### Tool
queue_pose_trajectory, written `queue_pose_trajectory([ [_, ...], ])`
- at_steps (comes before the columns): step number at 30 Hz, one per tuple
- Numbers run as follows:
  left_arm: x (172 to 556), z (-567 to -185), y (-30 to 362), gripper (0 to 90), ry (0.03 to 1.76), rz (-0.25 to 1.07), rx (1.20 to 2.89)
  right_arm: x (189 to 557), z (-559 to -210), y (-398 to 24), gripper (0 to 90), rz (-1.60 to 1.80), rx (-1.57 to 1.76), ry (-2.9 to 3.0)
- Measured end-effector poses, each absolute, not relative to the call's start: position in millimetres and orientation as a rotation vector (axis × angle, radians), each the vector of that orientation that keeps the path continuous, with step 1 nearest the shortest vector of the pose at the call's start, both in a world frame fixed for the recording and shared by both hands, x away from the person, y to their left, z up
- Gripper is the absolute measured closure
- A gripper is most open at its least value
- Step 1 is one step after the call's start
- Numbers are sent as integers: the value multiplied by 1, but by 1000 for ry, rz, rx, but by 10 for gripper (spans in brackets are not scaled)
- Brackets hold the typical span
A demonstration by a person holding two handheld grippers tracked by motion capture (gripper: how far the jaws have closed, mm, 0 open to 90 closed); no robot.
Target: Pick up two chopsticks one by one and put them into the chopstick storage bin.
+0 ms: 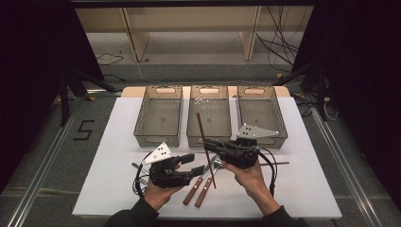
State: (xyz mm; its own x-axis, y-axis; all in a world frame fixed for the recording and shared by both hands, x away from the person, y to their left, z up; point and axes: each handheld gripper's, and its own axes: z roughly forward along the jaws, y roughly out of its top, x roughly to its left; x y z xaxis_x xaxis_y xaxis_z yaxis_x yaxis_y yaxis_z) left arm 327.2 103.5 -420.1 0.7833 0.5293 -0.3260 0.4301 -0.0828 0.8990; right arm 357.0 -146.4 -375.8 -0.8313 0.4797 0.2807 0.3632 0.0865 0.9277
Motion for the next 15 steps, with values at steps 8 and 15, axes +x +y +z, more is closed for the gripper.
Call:
queue_pose_trajectory([
  [8,330,-423,93,514,752,51,1718,356,-377,-141,856,1896,873,2236],
  [15,336,-426,88,608,746,-1,1719,356,-379,-141,856,1906,874,2228],
])
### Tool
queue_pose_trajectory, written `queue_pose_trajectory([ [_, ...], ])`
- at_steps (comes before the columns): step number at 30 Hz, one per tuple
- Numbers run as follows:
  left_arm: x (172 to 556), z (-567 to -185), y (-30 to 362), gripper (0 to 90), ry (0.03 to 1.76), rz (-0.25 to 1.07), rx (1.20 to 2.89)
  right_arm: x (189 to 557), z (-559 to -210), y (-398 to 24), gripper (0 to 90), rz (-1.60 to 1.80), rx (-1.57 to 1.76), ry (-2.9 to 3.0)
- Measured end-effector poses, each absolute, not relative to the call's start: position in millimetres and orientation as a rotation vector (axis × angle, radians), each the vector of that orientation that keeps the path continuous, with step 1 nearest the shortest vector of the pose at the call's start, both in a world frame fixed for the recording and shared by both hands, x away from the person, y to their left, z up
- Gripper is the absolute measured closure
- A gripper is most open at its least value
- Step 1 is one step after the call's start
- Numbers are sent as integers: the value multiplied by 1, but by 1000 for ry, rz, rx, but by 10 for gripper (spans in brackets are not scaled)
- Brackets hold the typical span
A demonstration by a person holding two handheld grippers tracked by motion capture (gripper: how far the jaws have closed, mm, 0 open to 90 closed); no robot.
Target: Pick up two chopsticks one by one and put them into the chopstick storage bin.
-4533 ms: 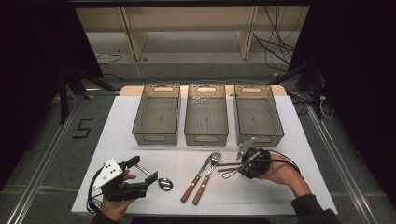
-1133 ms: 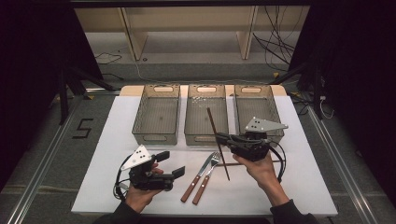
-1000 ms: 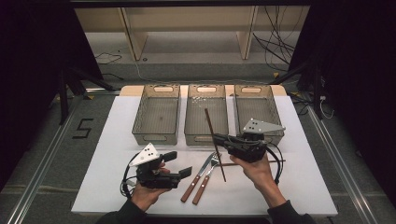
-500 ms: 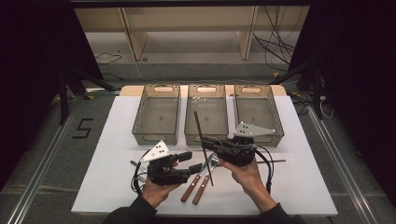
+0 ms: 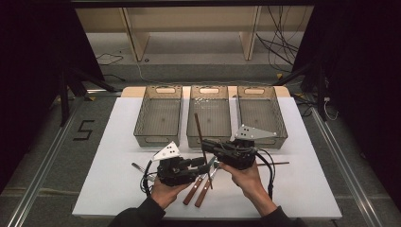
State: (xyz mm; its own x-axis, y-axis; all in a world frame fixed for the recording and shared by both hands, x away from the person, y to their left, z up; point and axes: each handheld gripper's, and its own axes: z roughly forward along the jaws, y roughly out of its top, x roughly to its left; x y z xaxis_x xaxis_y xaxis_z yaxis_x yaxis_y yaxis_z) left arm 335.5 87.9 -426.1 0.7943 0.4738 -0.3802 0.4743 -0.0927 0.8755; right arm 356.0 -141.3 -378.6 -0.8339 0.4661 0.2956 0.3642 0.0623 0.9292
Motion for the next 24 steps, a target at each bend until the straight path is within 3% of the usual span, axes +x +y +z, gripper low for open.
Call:
queue_pose_trajectory([
  [16,339,-426,89,821,746,-24,1695,356,-381,-142,856,1922,869,2206],
  [24,339,-422,91,849,766,-26,1701,354,-381,-144,834,1926,855,2187],
])
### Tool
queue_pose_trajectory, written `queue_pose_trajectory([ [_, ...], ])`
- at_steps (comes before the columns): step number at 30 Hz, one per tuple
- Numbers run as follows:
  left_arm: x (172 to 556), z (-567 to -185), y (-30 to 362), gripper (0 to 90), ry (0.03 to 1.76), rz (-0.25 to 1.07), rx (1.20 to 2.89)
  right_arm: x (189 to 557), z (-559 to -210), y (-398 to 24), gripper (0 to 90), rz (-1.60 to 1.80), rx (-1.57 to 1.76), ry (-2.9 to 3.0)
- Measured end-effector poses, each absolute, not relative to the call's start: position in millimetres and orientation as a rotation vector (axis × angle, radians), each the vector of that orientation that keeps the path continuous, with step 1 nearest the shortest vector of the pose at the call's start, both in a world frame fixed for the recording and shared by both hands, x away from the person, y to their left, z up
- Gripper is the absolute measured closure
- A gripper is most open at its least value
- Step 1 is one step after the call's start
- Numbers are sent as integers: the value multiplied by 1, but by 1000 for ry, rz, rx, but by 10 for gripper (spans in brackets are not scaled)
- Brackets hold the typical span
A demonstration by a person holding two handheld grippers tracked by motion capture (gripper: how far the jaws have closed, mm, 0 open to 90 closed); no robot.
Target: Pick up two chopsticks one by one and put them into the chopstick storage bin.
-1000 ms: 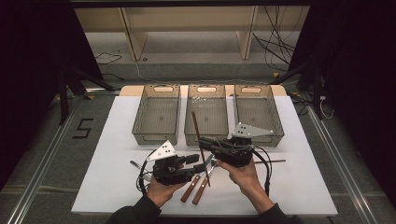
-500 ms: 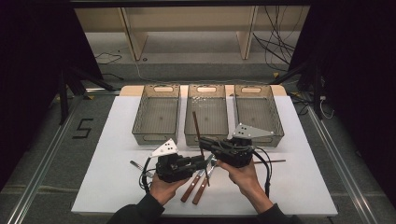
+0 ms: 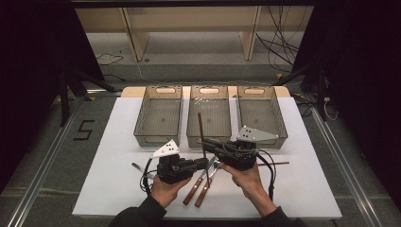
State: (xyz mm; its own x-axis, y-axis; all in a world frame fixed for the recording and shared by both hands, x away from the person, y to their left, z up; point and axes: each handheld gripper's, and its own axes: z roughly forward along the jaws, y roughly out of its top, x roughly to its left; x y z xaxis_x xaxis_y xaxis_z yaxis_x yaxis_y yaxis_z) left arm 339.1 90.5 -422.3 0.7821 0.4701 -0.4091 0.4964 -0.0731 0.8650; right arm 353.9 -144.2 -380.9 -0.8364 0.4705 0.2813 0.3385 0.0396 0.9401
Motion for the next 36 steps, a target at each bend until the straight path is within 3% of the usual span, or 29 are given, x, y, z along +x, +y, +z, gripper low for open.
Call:
queue_pose_trajectory([
  [7,347,-412,106,851,809,15,1705,353,-378,-165,606,1927,919,2125],
  [10,352,-407,114,851,827,36,1721,353,-379,-177,573,1919,943,2096],
  [13,360,-401,122,852,848,62,1748,349,-382,-187,450,1858,965,2098],
  [15,366,-397,127,852,868,79,1762,346,-385,-192,416,1791,956,2110],
  [27,402,-373,166,852,966,206,1759,331,-407,-207,287,1528,944,2198],
  [36,426,-356,184,851,1020,220,1747,324,-417,-217,261,1507,997,2211],
])
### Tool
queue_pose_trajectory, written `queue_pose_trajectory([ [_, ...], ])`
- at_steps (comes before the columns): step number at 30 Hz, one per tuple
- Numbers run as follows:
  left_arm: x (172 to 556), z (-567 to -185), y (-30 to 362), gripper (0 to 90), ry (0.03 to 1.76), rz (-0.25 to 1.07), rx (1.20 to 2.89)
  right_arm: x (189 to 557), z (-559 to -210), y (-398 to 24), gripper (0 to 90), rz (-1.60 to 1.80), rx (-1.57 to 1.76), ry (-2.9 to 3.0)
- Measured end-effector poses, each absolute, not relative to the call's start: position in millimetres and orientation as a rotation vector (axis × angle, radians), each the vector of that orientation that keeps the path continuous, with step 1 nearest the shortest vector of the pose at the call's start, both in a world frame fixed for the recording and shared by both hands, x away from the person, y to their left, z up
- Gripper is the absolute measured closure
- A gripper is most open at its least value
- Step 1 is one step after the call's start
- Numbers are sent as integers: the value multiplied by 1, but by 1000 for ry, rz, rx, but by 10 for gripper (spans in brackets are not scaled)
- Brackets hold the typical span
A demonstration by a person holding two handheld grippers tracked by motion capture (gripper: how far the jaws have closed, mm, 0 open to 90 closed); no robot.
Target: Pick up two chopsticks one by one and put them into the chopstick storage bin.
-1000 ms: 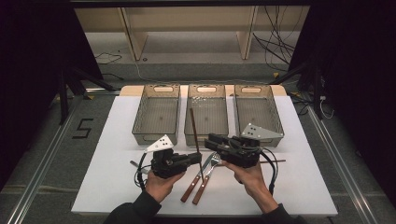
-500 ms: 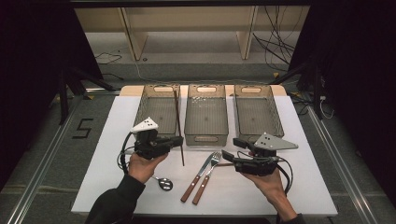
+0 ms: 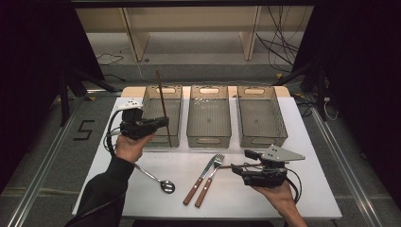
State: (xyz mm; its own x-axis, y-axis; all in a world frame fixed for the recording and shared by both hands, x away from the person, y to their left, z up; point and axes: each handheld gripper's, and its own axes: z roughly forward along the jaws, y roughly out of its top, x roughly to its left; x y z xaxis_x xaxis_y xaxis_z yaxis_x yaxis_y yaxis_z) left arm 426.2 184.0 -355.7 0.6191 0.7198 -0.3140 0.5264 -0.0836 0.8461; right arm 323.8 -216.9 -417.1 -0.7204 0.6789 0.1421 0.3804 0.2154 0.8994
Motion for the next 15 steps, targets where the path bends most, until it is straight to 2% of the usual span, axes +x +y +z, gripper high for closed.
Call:
queue_pose_trajectory([
  [9,452,-346,197,851,1085,198,1695,318,-420,-217,244,1507,1003,2231],
  [15,472,-344,196,851,1131,233,1729,317,-421,-215,225,1504,1005,2238],
])
